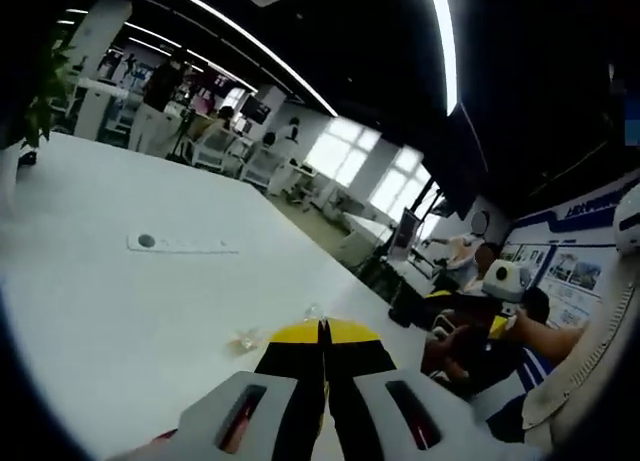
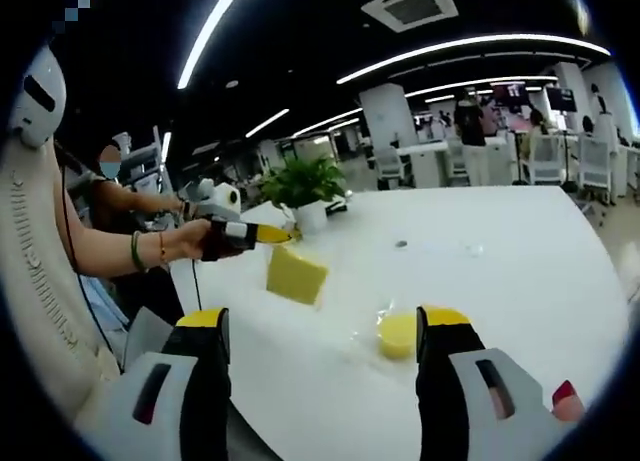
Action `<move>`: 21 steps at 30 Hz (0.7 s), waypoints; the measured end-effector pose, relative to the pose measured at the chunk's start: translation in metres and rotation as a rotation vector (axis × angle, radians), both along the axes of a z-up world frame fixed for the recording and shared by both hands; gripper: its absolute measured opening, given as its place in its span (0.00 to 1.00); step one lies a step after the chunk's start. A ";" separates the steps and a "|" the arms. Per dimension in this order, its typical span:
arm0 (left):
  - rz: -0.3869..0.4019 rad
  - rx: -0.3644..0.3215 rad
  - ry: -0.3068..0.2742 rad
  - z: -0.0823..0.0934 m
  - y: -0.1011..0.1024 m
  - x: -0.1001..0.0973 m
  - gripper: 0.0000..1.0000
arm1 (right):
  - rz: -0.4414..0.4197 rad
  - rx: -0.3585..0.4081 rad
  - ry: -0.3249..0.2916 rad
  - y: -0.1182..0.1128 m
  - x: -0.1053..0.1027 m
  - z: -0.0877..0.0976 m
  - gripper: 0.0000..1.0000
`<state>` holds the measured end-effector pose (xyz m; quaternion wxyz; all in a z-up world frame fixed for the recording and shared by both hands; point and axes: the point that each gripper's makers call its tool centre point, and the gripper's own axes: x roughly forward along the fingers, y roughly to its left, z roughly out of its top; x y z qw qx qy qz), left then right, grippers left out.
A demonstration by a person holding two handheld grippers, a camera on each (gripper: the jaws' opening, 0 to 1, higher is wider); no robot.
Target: Compare the silicone blocks by pressing each to a similar depth, holding the contact briefly, and releasing to observe deformation and rebound differences across the visible hardness samples.
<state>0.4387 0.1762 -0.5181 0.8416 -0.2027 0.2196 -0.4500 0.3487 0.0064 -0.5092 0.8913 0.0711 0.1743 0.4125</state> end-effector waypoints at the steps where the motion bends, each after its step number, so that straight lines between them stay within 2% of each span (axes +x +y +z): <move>1: -0.016 0.004 -0.010 0.004 -0.004 -0.003 0.00 | 0.008 -0.002 -0.003 0.000 0.000 0.001 0.72; 6: -0.057 0.031 -0.046 0.017 -0.017 -0.011 0.00 | 0.048 -0.030 -0.017 0.001 0.003 0.004 0.74; 9: -0.077 0.022 -0.051 0.023 -0.024 -0.015 0.00 | 0.084 -0.061 -0.031 0.004 0.007 0.006 0.74; 21: -0.135 0.049 -0.062 0.034 -0.044 -0.029 0.00 | 0.213 -0.116 -0.059 0.027 0.021 0.009 0.77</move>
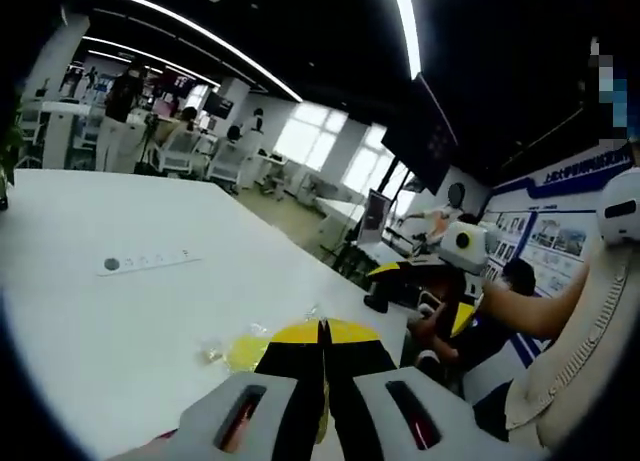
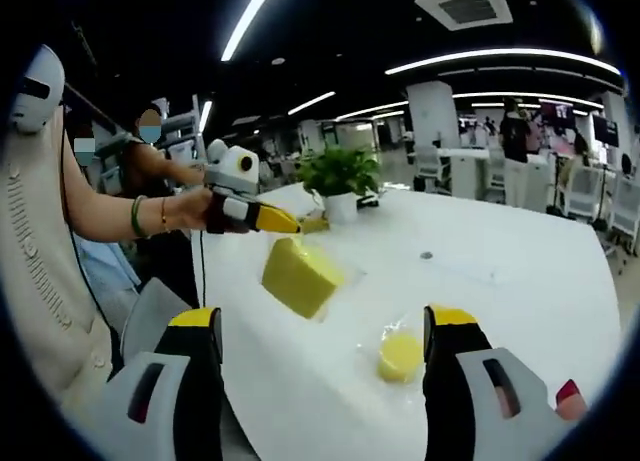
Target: Compare the silicone blocks by pressing each to a similar depth, holding the contact briefly, and releasing to observe deformation and rebound differences across the visible hardness samples.
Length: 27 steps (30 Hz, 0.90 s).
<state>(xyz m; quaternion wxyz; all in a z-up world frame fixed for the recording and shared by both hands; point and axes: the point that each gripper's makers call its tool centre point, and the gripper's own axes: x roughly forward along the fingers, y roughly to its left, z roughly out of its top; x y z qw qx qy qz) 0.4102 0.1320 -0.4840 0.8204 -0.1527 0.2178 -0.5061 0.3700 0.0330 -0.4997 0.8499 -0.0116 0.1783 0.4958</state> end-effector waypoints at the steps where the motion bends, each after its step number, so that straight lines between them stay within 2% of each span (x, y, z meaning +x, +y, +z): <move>1: -0.008 0.003 -0.002 0.001 -0.002 -0.001 0.00 | 0.011 -0.006 0.001 0.002 0.001 -0.001 0.77; 4: -0.023 0.005 -0.009 0.005 -0.006 -0.004 0.00 | 0.053 -0.017 0.007 0.013 0.004 -0.003 0.77; 18: -0.100 -0.025 -0.039 0.024 -0.022 -0.005 0.00 | 0.147 -0.030 -0.001 0.044 0.029 -0.004 0.77; 22: -0.123 -0.051 -0.041 0.030 -0.026 -0.004 0.00 | 0.187 -0.072 0.004 0.050 0.035 -0.010 0.77; 27: -0.143 -0.051 -0.049 0.031 -0.028 -0.005 0.00 | 0.217 -0.090 0.001 0.056 0.043 -0.011 0.76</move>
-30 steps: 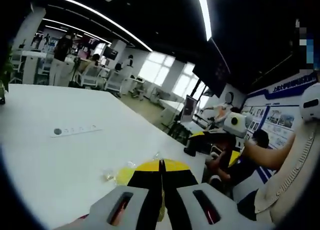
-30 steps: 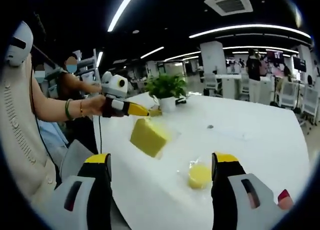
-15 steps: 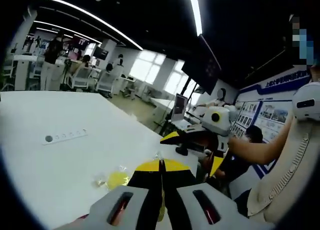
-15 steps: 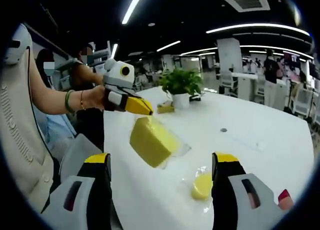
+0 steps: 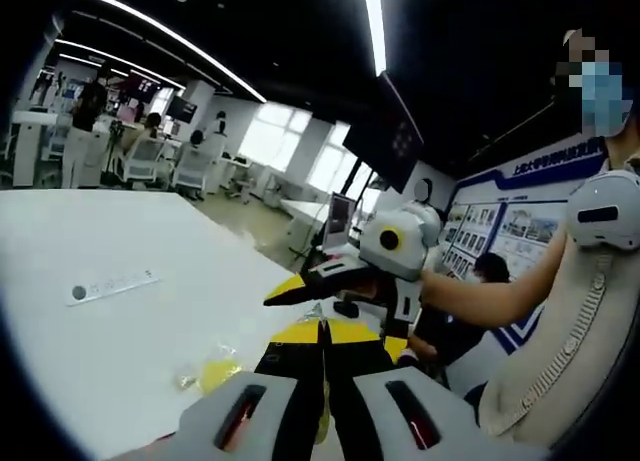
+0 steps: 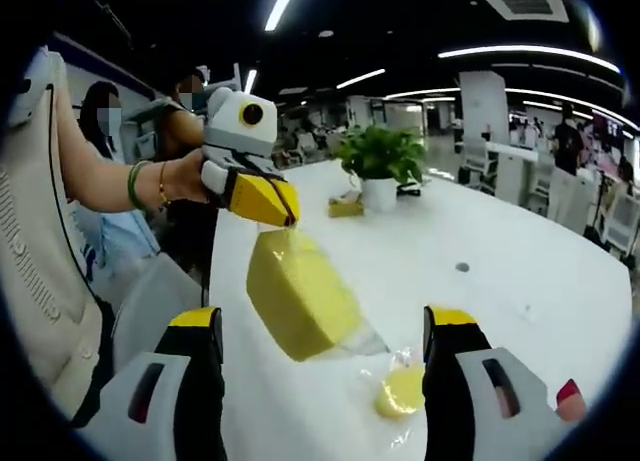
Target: Compare the silicone blocks by pressing each to a similar depth, holding the contact briefly, and releasing to observe deformation and rebound differences across the visible hardness samples.
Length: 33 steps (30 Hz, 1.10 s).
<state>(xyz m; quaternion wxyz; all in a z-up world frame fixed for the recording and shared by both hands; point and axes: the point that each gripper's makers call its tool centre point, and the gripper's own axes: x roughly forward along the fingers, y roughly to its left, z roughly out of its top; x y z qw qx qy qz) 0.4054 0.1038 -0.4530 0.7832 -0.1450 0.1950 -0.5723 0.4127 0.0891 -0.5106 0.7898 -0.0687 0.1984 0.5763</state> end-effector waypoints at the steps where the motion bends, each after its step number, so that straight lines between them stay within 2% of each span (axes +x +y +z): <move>1: -0.003 -0.004 0.001 0.001 0.000 0.000 0.00 | 0.006 -0.002 0.000 0.002 0.002 0.000 0.76; 14: -0.060 -0.024 -0.015 0.005 -0.005 -0.003 0.00 | 0.122 -0.028 0.044 0.027 -0.003 -0.011 0.69; 20: -0.086 -0.017 -0.031 0.004 -0.006 -0.003 0.00 | 0.174 -0.051 0.080 0.032 -0.005 -0.020 0.61; 27: -0.108 -0.009 -0.075 0.003 -0.007 -0.001 0.00 | 0.221 -0.062 0.118 0.036 -0.006 -0.025 0.42; 28: -0.108 -0.006 -0.076 0.003 -0.007 -0.001 0.00 | 0.225 -0.060 0.139 0.037 -0.008 -0.026 0.42; 33: -0.112 -0.001 -0.073 0.001 -0.006 -0.002 0.00 | 0.234 -0.066 0.127 0.039 -0.008 -0.028 0.36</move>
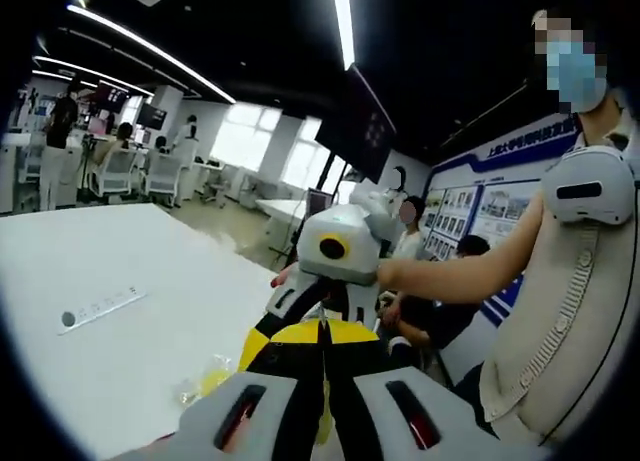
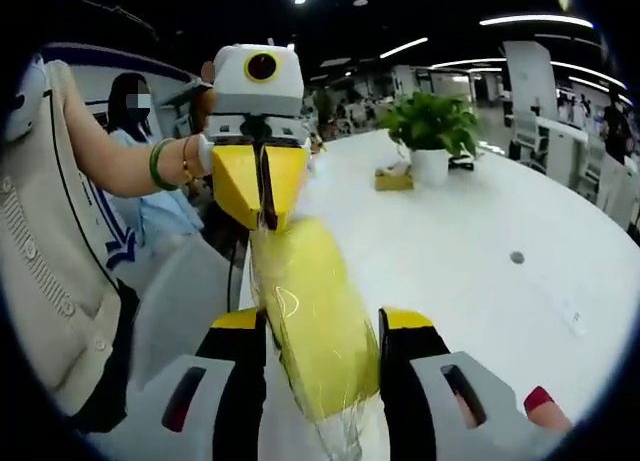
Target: Compare the silicone blocks by pressing each to a similar depth, holding the contact briefly, and releasing to observe deformation and rebound differences across the visible hardness samples.
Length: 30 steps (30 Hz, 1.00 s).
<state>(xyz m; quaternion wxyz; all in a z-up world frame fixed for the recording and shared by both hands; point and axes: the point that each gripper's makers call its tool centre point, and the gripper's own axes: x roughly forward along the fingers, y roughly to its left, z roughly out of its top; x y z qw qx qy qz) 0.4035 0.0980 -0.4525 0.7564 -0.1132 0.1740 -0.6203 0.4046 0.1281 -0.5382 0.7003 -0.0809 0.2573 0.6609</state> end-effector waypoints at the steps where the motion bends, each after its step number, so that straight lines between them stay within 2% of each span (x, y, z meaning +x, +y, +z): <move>1: 0.000 0.003 -0.001 -0.001 0.001 0.000 0.00 | 0.008 0.002 0.003 0.000 -0.001 0.000 0.34; 9: -0.002 0.004 -0.010 -0.001 0.003 -0.002 0.00 | 0.010 0.003 -0.034 -0.001 -0.003 0.003 0.22; 12: -0.001 0.001 -0.012 0.000 0.004 -0.002 0.00 | 0.015 0.006 -0.085 0.000 -0.002 0.005 0.18; 13: -0.001 0.001 -0.013 0.000 0.004 -0.002 0.00 | 0.021 0.006 -0.132 0.000 0.001 0.006 0.16; 14: -0.001 0.002 -0.014 0.000 0.004 -0.002 0.00 | 0.029 -0.003 -0.141 0.000 -0.001 0.005 0.15; 23: -0.001 0.022 -0.003 -0.005 0.005 -0.004 0.00 | 0.036 -0.032 -0.146 0.001 -0.006 0.000 0.07; 24: -0.003 0.023 -0.002 -0.006 0.005 -0.004 0.00 | 0.046 -0.035 -0.126 0.001 -0.009 -0.001 0.07; 26: -0.001 0.025 -0.003 -0.007 0.005 -0.004 0.00 | 0.039 -0.038 -0.143 0.001 -0.007 -0.002 0.07; 27: -0.001 0.028 -0.001 -0.008 0.005 -0.004 0.00 | 0.042 -0.041 -0.118 0.001 -0.009 -0.003 0.07; 28: 0.001 0.030 -0.003 -0.008 0.005 -0.003 0.00 | 0.037 -0.043 -0.136 0.001 -0.007 -0.003 0.06; 29: 0.001 0.032 -0.002 -0.009 0.005 -0.003 0.00 | 0.041 -0.049 -0.104 0.001 -0.009 -0.004 0.06; 30: 0.001 0.032 0.000 -0.009 0.006 -0.003 0.00 | 0.039 -0.046 -0.113 0.001 -0.008 -0.004 0.06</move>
